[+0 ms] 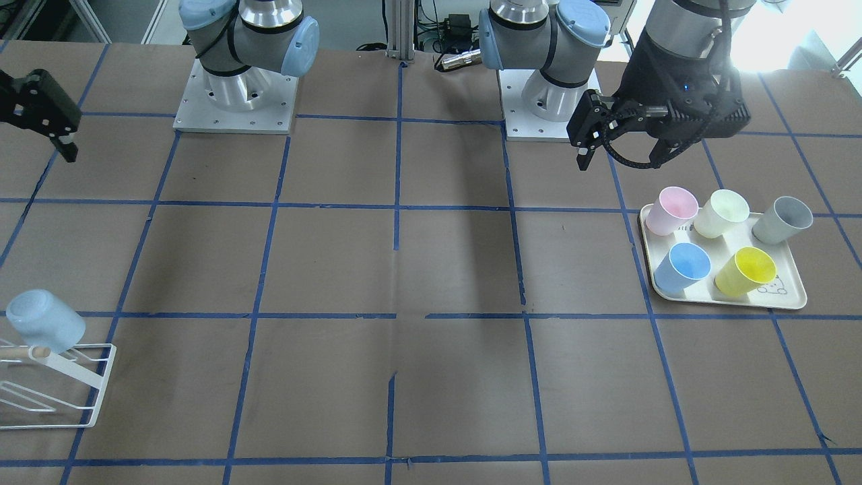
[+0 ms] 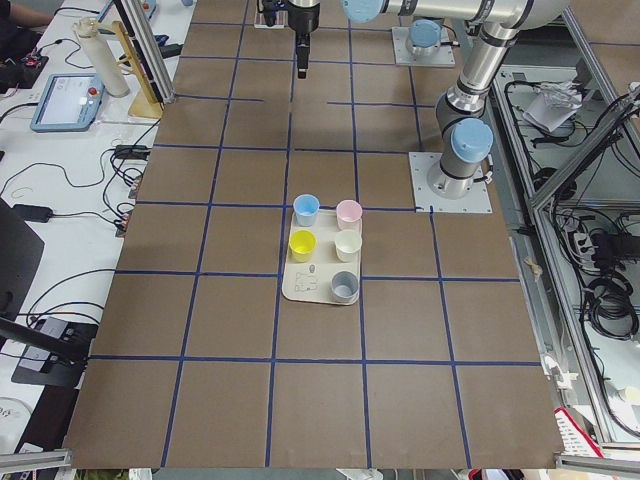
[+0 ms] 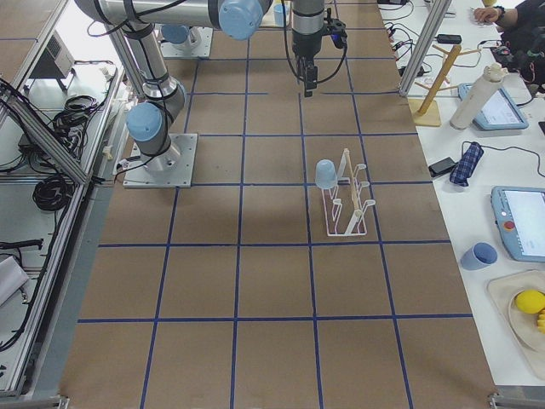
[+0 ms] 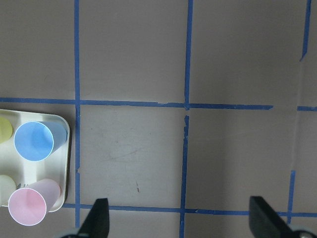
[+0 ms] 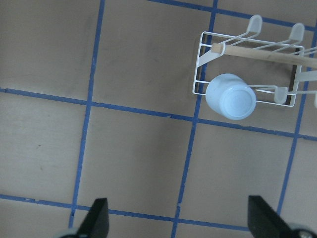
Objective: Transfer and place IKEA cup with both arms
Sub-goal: 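Move the right gripper over the light blue cup on the wire rack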
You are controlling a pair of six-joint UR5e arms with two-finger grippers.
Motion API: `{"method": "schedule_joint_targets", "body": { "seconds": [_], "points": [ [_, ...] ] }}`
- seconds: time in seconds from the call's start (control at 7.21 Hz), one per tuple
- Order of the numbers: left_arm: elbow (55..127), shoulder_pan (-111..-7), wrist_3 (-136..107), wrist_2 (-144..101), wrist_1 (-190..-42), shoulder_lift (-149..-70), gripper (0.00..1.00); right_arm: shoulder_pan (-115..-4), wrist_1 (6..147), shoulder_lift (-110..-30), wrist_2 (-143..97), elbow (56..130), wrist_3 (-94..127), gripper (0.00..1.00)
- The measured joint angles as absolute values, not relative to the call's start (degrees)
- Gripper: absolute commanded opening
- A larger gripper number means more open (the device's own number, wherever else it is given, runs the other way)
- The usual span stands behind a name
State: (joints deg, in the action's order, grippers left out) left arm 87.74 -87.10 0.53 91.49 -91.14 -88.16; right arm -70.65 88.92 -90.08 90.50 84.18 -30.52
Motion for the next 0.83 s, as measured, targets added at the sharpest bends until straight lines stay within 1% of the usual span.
{"method": "schedule_joint_targets", "body": {
  "seconds": [0.14,0.55,0.83],
  "points": [
    [87.77,-87.1,0.53,91.49,-91.14,-88.16,1.0,-69.18,91.6,-88.39,90.6,84.62,-34.03,0.98],
    [87.8,-87.1,0.53,91.49,-91.09,-88.16,1.0,-68.08,100.09,-78.99,91.04,85.74,-35.9,0.98],
    [87.8,-87.1,0.55,91.49,-91.06,-88.15,1.0,-66.85,108.08,-76.19,90.78,90.54,-36.19,0.98]
  ]
}}
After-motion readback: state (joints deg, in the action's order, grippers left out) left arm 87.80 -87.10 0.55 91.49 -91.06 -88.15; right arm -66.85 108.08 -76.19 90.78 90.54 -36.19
